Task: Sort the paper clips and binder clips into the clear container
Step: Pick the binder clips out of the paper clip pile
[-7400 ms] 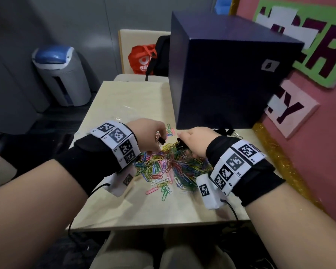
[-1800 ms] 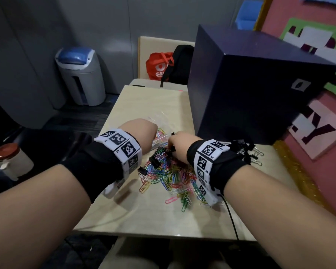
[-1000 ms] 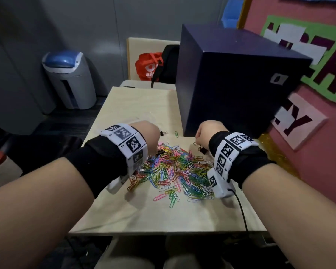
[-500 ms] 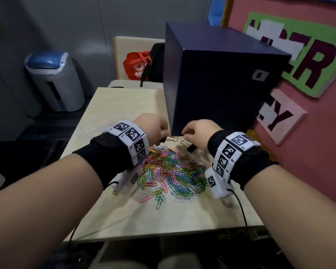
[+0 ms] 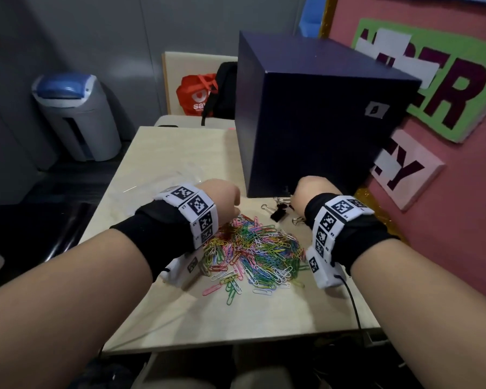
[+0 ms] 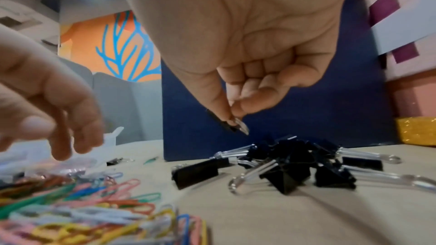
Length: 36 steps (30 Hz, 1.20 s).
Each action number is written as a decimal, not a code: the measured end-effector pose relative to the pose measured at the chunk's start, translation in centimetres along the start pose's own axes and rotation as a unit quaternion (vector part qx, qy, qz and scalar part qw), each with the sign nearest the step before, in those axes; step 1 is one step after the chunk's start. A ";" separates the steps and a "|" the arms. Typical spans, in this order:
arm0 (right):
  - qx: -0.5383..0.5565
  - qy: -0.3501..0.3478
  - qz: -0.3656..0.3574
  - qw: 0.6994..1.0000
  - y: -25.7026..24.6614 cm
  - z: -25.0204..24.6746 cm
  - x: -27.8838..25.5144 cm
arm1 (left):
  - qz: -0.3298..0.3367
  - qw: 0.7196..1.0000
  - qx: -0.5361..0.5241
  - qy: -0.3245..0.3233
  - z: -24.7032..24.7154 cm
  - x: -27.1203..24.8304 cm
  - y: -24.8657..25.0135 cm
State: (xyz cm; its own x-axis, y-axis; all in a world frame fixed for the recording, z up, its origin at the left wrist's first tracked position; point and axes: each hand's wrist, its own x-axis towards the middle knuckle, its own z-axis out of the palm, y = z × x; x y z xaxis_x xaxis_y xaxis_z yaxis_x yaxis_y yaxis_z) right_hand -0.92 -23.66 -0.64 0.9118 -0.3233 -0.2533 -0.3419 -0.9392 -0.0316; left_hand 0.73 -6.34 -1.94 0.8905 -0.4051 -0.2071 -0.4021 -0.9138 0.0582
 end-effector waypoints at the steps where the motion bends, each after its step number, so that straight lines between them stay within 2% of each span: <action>1: -0.005 -0.007 0.009 1.000 0.1 0.0 0.0 | -0.003 0.999 0.033 -0.023 0.3 -0.1 -0.2; 3: -0.005 -0.008 0.001 1.000 -0.2 0.3 0.1 | -0.004 0.993 0.096 -0.061 1.2 -0.2 -0.5; 6: 0.011 0.001 -0.069 0.998 -1.8 0.8 0.1 | 0.010 0.986 0.144 -0.084 2.0 -0.2 -1.1; 11: 0.003 -0.024 -0.183 0.983 -5.5 1.9 -0.2 | 0.043 0.990 0.112 -0.076 2.1 -0.8 -2.2; 15: -0.055 -0.059 -0.204 0.976 -8.2 2.0 0.1 | 0.046 0.995 0.075 -0.053 2.2 -1.5 -3.6; 19: -0.126 -0.077 -0.253 0.956 -9.2 2.7 -0.1 | 0.032 0.988 0.124 -0.084 2.2 -1.7 -4.2; 21: -0.166 -0.076 -0.266 0.946 -9.2 3.2 0.2 | 0.029 0.985 0.135 -0.102 2.3 -1.9 -4.5; 24: -0.163 -0.063 -0.277 0.945 -8.7 3.3 0.3 | 0.027 0.985 0.139 -0.098 2.1 -2.1 -4.7; 28: -0.255 -0.113 -0.276 0.920 -8.9 3.0 -0.3 | 0.011 0.989 0.126 -0.083 1.7 -2.5 -4.8; 31: -0.279 -0.114 -0.290 0.908 -8.9 2.7 0.1 | 0.013 0.995 0.089 -0.053 1.7 -2.8 -4.9; 34: -0.276 -0.080 -0.278 0.917 -9.3 2.7 0.3 | 0.010 0.999 0.034 -0.039 2.0 -3.1 -5.1; 36: -0.233 -0.047 -0.272 0.932 -9.8 2.5 0.3 | 0.019 0.998 0.038 -0.045 2.0 -3.2 -5.1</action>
State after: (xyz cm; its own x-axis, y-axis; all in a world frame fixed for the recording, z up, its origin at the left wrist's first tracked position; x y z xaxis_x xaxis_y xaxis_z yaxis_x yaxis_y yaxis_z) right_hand 2.13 -14.22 -2.80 0.8896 0.2073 -0.4071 0.3219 -0.9167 0.2368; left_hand -0.45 -0.30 -3.52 0.8529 -0.4321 -0.2929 -0.4538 -0.8911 -0.0067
